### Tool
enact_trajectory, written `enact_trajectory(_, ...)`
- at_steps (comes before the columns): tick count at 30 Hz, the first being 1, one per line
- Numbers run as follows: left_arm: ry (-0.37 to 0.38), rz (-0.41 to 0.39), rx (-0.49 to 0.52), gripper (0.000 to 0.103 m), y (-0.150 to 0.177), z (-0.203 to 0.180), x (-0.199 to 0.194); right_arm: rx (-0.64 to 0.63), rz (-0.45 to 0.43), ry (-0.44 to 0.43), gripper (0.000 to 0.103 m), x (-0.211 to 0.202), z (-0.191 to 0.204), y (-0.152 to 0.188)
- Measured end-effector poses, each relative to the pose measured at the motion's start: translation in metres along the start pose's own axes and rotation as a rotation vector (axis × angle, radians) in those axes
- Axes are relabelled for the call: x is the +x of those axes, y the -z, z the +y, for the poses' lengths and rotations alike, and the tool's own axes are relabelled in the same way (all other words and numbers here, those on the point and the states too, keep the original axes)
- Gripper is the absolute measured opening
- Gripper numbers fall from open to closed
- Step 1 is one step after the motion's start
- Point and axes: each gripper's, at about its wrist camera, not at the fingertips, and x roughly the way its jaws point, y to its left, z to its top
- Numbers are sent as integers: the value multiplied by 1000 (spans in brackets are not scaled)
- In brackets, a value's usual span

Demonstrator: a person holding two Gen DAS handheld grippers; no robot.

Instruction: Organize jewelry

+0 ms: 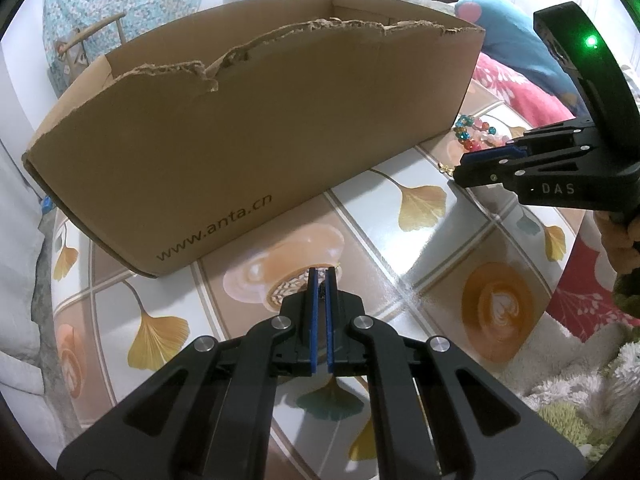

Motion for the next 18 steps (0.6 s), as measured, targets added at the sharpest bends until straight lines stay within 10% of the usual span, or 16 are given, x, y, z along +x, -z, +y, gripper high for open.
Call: enact_trajectory(18,-8,-67,-10,2,-4,2,-29,10,-85,-39,15,-49,-10,15)
